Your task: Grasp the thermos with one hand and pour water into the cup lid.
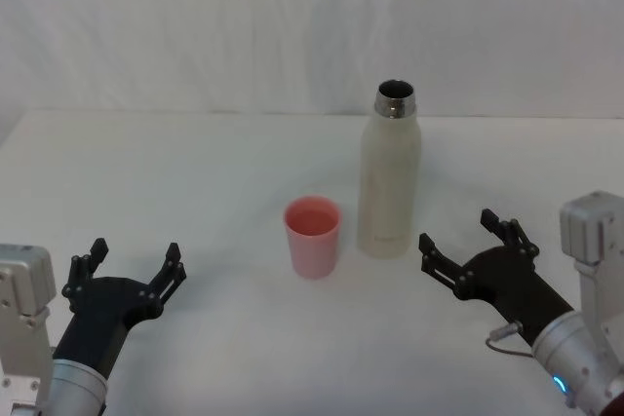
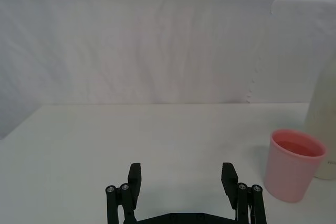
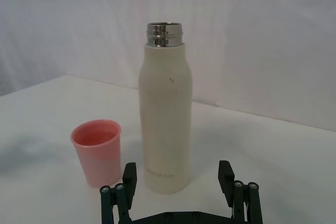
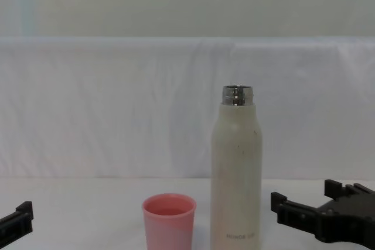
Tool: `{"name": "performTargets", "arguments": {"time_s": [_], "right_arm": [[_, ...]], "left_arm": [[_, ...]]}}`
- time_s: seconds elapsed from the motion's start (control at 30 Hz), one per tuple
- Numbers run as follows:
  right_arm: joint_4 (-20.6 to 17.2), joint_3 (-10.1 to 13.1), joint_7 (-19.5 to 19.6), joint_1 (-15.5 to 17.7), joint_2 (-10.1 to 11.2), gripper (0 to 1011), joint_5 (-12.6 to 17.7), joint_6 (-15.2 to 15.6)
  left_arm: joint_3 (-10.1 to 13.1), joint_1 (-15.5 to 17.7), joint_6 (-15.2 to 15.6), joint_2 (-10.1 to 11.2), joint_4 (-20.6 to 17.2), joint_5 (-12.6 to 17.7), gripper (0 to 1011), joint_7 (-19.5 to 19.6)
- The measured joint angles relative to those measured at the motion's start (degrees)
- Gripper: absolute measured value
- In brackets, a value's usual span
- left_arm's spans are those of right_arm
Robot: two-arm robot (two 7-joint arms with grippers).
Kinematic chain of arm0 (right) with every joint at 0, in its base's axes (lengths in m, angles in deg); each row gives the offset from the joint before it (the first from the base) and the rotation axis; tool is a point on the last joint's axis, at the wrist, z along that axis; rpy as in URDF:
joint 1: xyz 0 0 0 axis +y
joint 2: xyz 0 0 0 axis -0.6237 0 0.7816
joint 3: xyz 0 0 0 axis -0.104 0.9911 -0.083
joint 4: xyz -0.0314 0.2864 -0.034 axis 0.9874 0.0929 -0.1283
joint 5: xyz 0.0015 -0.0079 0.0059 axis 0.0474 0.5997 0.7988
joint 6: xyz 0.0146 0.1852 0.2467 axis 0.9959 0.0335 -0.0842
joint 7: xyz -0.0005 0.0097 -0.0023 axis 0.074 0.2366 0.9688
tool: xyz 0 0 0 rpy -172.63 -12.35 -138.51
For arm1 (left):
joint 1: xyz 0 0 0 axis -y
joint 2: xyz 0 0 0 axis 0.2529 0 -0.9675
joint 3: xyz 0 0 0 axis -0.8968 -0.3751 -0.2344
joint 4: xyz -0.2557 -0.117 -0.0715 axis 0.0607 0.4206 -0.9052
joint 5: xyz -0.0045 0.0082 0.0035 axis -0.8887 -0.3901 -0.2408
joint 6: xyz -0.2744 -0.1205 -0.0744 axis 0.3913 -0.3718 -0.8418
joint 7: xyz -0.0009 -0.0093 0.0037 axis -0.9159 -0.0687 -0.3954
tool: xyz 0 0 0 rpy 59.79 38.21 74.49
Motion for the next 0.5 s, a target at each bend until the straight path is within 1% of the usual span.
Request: {"name": "performTargets", "arguments": {"time_s": [0.23, 0.5], "right_arm": [[2.3, -1.2, -0.5, -2.8, -0.2, 1001, 0.7, 1.0], [5.2, -2.6, -0.4, -5.8, -1.1, 1001, 0.7, 1.0]], "left_arm": [[0.0, 0.0, 0.0, 0.0, 0.0, 0.0, 1001, 0.0], [0.0, 0.0, 0.0, 0.0, 0.0, 0.0, 1001, 0.0]]}}
